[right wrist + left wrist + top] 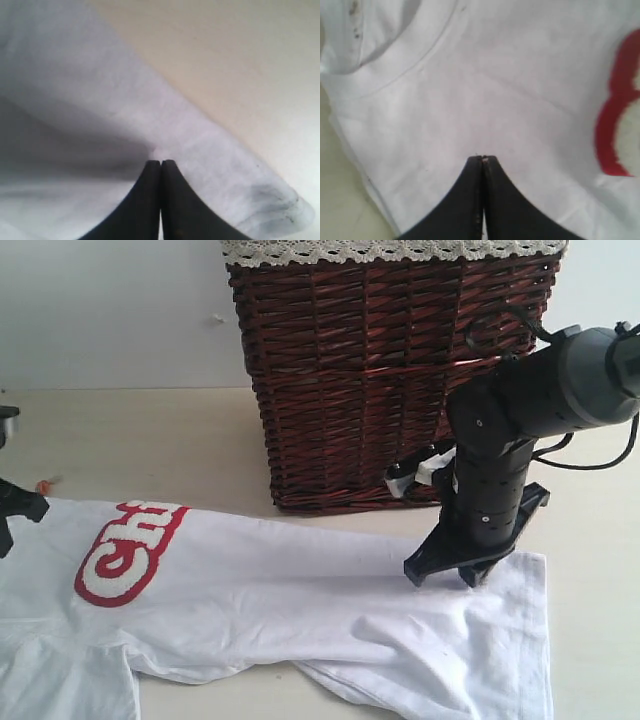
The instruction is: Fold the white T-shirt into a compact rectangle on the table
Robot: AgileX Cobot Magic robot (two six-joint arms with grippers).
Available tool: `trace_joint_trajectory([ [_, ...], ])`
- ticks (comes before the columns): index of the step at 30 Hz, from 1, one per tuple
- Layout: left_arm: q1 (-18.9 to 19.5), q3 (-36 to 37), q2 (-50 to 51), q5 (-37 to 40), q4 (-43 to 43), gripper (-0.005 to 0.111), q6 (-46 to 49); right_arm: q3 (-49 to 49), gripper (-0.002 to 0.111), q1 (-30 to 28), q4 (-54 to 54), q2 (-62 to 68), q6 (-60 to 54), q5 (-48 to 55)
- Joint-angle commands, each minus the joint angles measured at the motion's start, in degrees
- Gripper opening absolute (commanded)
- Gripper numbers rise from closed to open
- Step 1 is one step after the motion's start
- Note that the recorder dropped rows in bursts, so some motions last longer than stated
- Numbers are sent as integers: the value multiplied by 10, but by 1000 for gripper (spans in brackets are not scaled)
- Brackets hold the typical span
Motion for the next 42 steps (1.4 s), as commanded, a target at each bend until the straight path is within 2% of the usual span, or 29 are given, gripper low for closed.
trace_joint_trajectory([
  [1, -22, 13, -57, -10, -94, 0, 108, -3, 0, 18, 41, -78, -31, -33],
  [5, -49, 49, -106, -19, -186, 0, 246, -3, 0, 44, 40, -155, -34, -33],
  [7, -75, 75, -138, -24, -211, 0, 277, -3, 0, 60, 41, -206, -34, -17],
  [12, -141, 136, -215, -21, -216, 0, 279, 21, 0, 86, 49, -323, -34, 4],
  [15, -219, 177, -263, 13, -246, 0, 315, 58, 0, 87, 54, -402, -34, 4],
  [18, -288, 212, -281, 9, -245, 0, 314, 93, 0, 87, 54, -455, -34, 4],
  [21, -343, 245, -281, -1, -187, 2, 265, 122, 0, 87, 54, -484, -34, 2],
  [25, -359, 281, -281, 0, -105, 22, 185, 145, 0, 87, 54, -488, -34, 1],
  [29, -359, 318, -281, -23, -96, 52, 187, 156, 0, 87, 53, -488, -34, -11],
  [31, -359, 340, -281, -66, -92, 64, 189, 157, 0, 87, 54, -488, -34, -14],
  [35, -359, 372, -266, -168, -90, 71, 202, 157, 0, 87, 58, -488, -34, -18],
  [42, -361, 380, -179, -210, -90, 71, 221, 157, 0, 87, 58, -488, -34, -35],
])
